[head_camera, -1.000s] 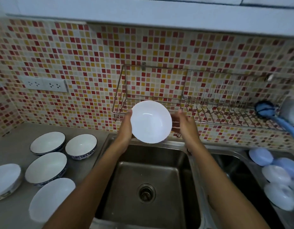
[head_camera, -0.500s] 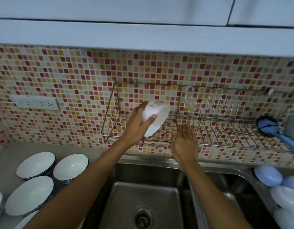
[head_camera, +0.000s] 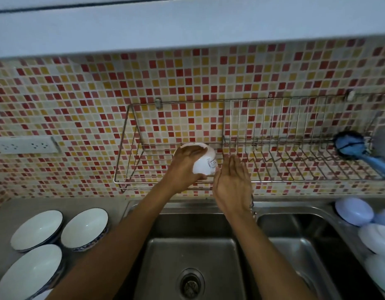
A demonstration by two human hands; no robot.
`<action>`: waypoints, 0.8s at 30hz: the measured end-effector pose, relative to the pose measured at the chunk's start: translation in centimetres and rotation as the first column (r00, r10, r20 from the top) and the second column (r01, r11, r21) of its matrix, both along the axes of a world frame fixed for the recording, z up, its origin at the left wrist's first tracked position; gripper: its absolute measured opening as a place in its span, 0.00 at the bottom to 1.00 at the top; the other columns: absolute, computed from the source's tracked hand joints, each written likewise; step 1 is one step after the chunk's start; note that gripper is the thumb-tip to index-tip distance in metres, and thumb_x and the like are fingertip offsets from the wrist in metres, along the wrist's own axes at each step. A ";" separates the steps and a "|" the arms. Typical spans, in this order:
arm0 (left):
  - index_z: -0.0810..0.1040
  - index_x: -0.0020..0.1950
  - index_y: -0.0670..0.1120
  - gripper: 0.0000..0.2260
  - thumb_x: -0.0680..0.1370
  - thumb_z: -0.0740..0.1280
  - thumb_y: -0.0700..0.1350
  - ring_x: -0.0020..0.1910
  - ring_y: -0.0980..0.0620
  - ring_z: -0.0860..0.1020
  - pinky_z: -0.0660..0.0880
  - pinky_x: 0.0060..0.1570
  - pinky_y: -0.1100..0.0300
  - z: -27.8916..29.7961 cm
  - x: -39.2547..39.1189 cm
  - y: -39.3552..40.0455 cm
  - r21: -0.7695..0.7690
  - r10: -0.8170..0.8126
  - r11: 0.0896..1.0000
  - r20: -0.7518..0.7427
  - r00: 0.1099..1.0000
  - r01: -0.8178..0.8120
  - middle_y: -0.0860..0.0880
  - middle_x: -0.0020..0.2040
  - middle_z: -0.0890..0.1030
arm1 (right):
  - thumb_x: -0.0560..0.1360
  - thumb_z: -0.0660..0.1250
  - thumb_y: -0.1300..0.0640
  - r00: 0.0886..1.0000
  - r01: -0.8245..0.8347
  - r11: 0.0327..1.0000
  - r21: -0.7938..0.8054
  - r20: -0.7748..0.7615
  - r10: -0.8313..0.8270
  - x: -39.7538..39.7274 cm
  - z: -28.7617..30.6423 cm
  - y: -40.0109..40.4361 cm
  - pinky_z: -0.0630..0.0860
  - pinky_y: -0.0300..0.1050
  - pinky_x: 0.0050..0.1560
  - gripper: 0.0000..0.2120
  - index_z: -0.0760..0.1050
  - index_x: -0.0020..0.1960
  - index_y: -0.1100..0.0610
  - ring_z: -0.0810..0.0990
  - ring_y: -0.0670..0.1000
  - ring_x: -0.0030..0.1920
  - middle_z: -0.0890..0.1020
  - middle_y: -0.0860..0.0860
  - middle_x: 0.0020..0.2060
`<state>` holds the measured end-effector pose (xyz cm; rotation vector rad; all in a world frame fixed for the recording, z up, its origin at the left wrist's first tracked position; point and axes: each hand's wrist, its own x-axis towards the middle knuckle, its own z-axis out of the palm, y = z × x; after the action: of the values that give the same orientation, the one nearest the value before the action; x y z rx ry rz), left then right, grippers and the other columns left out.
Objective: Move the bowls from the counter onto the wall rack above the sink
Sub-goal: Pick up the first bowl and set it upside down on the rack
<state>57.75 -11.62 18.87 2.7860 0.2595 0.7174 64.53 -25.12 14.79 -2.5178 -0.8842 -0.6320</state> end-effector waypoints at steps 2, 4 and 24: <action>0.71 0.69 0.43 0.32 0.67 0.77 0.45 0.69 0.44 0.68 0.55 0.67 0.62 0.1 0.2 -0.1 -0.030 -0.009 0.999 0.021 1.000 0.010 0.43 0.69 0.73 | 0.81 0.44 0.50 1.000 0.007 1.000 0.003 0.005 -0.007 0.1 -0.1 0.0 0.66 0.54 0.71 0.28 0.69 0.68 0.68 0.73 0.59 0.67 0.76 0.64 0.64; 0.70 0.70 0.44 0.32 0.67 0.77 0.44 0.70 0.45 0.66 0.54 0.68 0.63 0.1 0.3 -0.3 -0.061 0.003 0.998 0.009 1.000 -0.003 0.44 0.70 0.71 | 0.81 0.45 0.50 1.000 0.004 1.000 0.016 0.006 -0.005 0.2 -0.2 -0.1 0.67 0.55 0.70 0.28 0.70 0.67 0.68 0.73 0.59 0.67 0.76 0.64 0.63; 0.74 0.66 0.45 0.18 0.77 0.63 0.48 0.66 0.45 0.69 0.64 0.66 0.56 -2.3 -2.2 -0.6 -0.105 0.117 0.989 0.149 0.982 -0.102 0.45 0.66 0.74 | 0.81 0.49 0.52 0.999 -0.003 1.000 0.011 0.038 0.002 0.3 -0.5 -0.1 0.64 0.53 0.72 0.25 0.71 0.66 0.68 0.74 0.58 0.67 0.76 0.64 0.63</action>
<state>55.57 -12.19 16.53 2.6240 0.4089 0.9172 64.80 -25.19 14.32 -2.5025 -0.8949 -0.6846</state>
